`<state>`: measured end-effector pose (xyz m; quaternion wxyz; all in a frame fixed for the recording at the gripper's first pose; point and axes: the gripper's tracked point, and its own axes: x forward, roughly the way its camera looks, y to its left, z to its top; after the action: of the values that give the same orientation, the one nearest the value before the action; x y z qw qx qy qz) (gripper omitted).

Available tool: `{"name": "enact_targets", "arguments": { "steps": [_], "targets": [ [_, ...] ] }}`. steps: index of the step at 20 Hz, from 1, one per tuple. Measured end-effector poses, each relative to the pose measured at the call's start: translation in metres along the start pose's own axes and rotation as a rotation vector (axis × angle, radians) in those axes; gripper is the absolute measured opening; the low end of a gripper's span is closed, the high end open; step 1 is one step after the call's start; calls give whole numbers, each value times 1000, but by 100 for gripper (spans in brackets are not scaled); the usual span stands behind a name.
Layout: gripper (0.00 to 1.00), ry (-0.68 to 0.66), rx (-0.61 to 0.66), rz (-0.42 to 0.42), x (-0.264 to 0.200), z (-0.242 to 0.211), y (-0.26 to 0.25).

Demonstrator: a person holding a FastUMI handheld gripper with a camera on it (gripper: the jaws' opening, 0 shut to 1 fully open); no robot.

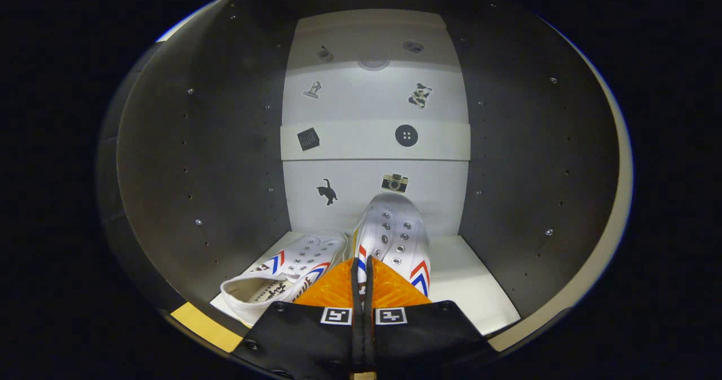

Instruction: Open the shoe cabinet door, grab the shoes and put them into the shoe cabinet, then close the shoe cabinet door.

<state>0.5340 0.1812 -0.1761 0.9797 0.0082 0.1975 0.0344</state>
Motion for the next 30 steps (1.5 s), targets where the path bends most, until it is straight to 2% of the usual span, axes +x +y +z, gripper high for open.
{"name": "enact_targets", "arguments": {
  "steps": [4,7,10,13,20,30],
  "targets": [
    [1,17,-63,-15,7,-3,4],
    [34,-34,-90,-9,-11,15,16],
    [66,-34,-62,-55,-39,20,16],
    [99,-67,-32,-38,-97,26,26],
    [99,-110,-13,-20,-222,21,22],
    [99,-122,-1,37,-397,-15,30]
  ]
}}
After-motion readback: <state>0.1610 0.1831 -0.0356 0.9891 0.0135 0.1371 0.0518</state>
